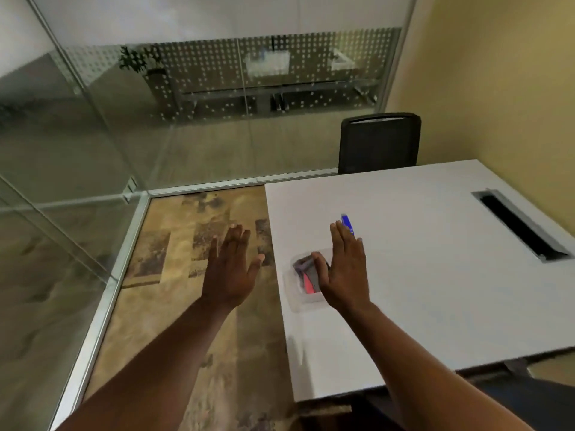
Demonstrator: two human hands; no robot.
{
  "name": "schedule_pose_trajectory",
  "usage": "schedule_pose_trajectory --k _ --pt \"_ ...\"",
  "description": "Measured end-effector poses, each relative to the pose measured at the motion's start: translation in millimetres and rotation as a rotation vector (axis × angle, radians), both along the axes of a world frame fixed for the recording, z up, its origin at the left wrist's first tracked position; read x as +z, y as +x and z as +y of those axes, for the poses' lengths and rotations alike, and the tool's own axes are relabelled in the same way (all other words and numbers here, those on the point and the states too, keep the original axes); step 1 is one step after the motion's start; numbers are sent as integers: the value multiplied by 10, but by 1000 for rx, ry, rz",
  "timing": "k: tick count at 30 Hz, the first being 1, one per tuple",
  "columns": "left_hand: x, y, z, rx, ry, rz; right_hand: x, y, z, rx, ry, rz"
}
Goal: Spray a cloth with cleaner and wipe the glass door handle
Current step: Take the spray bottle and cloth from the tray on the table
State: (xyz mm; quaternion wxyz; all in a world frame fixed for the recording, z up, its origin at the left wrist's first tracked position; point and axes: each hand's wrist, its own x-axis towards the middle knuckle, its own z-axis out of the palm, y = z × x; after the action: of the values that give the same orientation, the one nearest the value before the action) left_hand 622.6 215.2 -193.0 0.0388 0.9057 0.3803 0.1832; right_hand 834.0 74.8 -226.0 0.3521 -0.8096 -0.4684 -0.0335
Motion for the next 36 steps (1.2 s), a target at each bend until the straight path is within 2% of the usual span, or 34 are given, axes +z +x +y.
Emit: schedule_pose_trajectory --k 4,7,11,22,30,36 --pt "-162 318 64 -36 -70 -1 -41 268 -71 -54 28 154" --pt "-356 558 121 -39 -196 32 -104 452 -79 -112 50 266" --pt "-597 888 159 -40 -375 26 -277 698 -10 -137 20 347" --pt "-1256 1702 281 -11 -694 151 -828 1139 324 -151 -21 588" --pt "-1777 2077 445 -13 -731 218 -1132 1352 513 -135 -3 632" --pt "-1995 2302 535 -95 -491 260 -1248 1449 647 -107 31 660"
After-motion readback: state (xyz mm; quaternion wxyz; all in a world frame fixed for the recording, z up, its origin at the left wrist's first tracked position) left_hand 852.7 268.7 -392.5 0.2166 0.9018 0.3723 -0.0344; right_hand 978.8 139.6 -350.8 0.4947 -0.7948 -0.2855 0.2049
